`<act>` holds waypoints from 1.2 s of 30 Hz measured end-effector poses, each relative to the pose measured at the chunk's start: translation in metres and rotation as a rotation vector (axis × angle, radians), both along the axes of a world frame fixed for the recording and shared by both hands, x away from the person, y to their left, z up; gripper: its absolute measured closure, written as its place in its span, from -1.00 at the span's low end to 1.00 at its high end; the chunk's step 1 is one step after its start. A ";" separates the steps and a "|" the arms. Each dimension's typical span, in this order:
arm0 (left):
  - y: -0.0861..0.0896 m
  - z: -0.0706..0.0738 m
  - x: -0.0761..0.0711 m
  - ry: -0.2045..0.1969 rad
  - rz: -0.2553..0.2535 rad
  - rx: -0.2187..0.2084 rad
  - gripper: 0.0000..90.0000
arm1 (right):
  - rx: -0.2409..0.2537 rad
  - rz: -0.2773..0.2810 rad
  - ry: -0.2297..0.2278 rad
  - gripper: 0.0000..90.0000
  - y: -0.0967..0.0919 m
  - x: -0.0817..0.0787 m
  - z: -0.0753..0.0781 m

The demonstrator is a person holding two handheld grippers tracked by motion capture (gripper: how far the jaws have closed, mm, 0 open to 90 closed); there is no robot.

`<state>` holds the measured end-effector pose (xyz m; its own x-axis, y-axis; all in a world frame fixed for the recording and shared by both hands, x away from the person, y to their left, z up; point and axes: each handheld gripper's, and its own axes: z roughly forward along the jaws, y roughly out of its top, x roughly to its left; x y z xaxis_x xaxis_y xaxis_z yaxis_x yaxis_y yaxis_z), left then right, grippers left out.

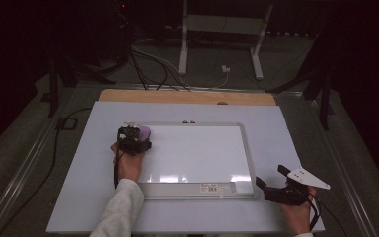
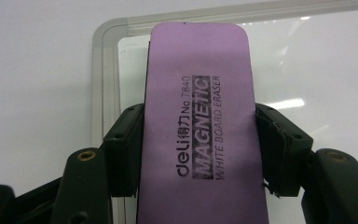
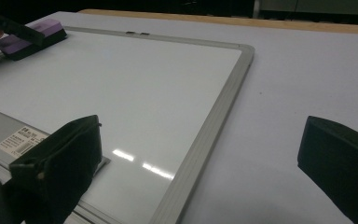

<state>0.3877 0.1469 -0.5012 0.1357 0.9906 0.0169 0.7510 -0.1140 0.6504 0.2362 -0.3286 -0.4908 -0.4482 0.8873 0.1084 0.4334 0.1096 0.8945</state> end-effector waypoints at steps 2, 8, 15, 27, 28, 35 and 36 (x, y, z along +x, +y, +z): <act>0.000 0.002 -0.002 -0.031 -0.005 0.003 -0.23 | 0.001 -0.001 0.001 -1.00 -0.001 0.000 0.000; -0.003 0.014 -0.014 -0.124 -0.134 0.029 -0.41 | 0.002 -0.003 0.000 -1.00 -0.001 0.000 0.000; 0.003 0.006 -0.019 -0.086 -0.205 0.056 -0.36 | 0.002 -0.002 -0.002 -1.00 0.000 -0.001 0.001; 0.015 0.005 -0.016 -0.072 -0.186 0.028 -0.45 | 0.002 -0.003 -0.004 -1.00 -0.001 -0.001 0.001; 0.017 0.005 -0.016 -0.069 -0.181 0.018 -0.45 | 0.001 -0.001 -0.005 -1.00 -0.001 -0.001 0.001; 0.020 -0.003 -0.023 -0.031 -0.180 0.006 -0.30 | 0.000 -0.003 -0.002 -1.00 0.000 -0.001 0.001; 0.020 -0.004 -0.024 -0.027 -0.177 0.001 -0.24 | -0.001 -0.003 -0.002 -1.00 0.000 -0.001 0.001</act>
<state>0.3641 0.1668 -0.5056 0.3077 0.9512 0.0235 0.7014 -0.2434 0.6699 0.2355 -0.3289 -0.4901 -0.4461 0.8887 0.1064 0.4319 0.1096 0.8952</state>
